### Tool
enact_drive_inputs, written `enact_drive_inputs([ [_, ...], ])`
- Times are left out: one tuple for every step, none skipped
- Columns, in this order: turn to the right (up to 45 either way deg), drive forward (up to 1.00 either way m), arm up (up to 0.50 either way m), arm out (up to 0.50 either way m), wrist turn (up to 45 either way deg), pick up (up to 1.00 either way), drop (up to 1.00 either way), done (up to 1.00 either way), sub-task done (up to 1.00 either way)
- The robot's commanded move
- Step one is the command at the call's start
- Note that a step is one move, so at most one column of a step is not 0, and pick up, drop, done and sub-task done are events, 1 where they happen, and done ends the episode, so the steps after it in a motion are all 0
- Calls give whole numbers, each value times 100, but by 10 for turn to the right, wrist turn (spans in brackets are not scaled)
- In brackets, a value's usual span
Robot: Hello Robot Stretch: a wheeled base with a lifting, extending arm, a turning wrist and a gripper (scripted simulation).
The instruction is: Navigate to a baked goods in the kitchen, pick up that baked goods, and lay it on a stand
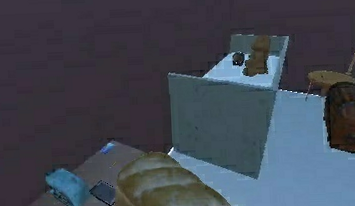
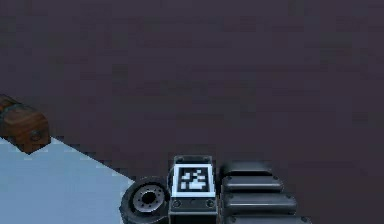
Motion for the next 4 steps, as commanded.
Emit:
enact_drive_inputs([
  [0, 40, 0, 0, 0, 0, 0, 0, 0],
  [-120, 0, 0, 0, 0, 0, 0, 0, 0],
  [120, 0, 0, 0, 0, 0, 0, 0, 0],
  [-60, 0, 0, 0, 0, 0, 0, 0, 0],
])
